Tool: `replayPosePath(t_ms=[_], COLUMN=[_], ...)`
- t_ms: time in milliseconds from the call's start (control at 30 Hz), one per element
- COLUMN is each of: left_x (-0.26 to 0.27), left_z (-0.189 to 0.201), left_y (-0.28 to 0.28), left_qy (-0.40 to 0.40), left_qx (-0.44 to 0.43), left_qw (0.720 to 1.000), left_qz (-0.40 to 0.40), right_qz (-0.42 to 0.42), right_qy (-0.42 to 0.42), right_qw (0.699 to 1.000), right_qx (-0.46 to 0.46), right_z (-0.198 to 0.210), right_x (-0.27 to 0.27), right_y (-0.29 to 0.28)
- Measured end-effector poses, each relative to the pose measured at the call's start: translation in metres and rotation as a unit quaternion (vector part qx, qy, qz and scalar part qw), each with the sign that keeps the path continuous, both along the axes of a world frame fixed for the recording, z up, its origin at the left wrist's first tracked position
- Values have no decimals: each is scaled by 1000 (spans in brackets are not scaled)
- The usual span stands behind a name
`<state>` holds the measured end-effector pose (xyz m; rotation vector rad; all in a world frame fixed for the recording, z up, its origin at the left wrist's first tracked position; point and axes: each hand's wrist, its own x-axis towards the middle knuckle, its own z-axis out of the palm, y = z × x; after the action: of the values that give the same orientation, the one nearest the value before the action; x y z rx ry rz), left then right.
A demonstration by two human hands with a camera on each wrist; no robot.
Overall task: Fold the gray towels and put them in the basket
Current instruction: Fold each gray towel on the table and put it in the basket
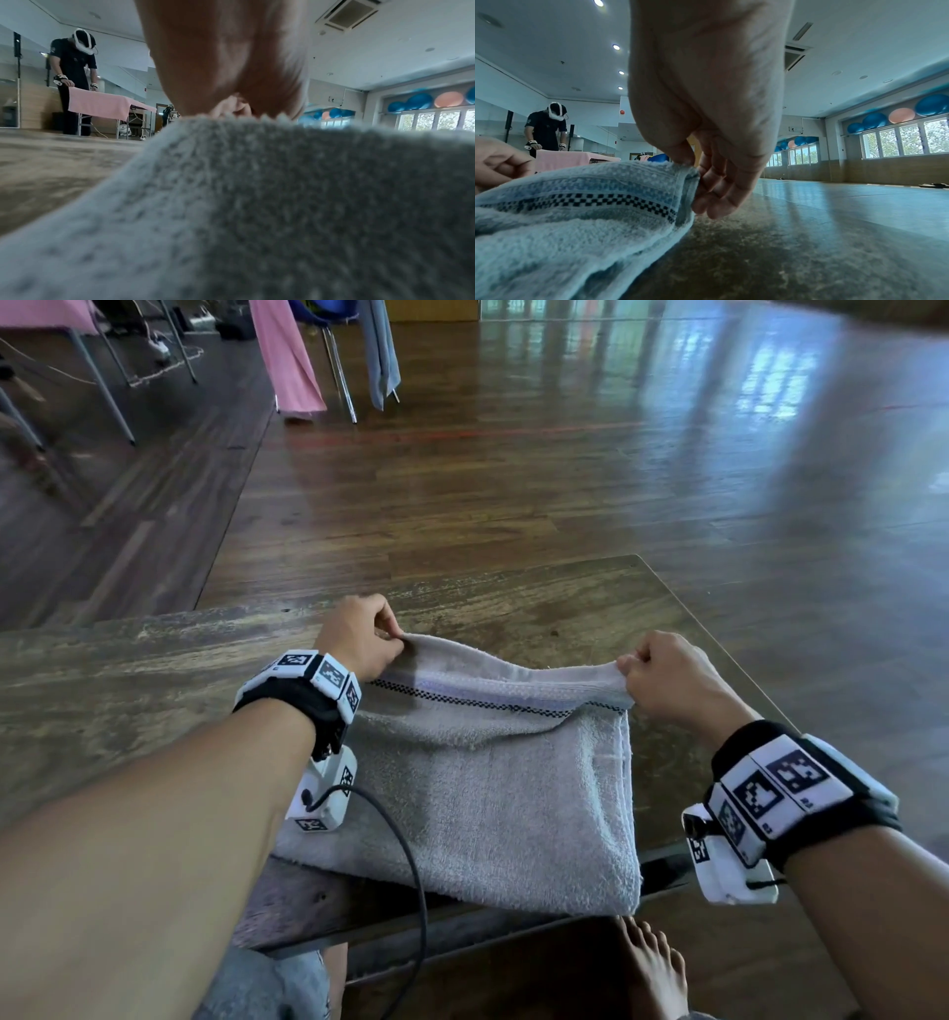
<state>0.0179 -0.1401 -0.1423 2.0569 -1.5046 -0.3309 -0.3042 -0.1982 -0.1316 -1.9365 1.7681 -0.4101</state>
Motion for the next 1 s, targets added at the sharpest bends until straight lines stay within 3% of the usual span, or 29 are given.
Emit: replayPosePath(t_ms=[233,433,567,700,833,1000], left_x=[9,22,28,30,28,24], left_z=[13,54,87,114,143,179], left_y=[9,26,52,85,117,148], left_qy=[19,75,66,74,99,100], left_qx=[-34,-61,-74,-75,-149,-162], left_qw=[999,995,995,994,983,979], left_qz=[16,13,-13,-24,-29,-67], right_qz=[-38,-47,-10,12,22,42], right_qy=[-101,-251,-350,-370,-393,-376], right_qw=[991,948,917,911,896,893], right_qx=[-81,-191,-190,-181,-204,-244], right_z=[10,27,46,74,110,145], right_x=[-3,-1,-8,-9,-7,-10], right_y=[-9,-14,-4,8,24,50])
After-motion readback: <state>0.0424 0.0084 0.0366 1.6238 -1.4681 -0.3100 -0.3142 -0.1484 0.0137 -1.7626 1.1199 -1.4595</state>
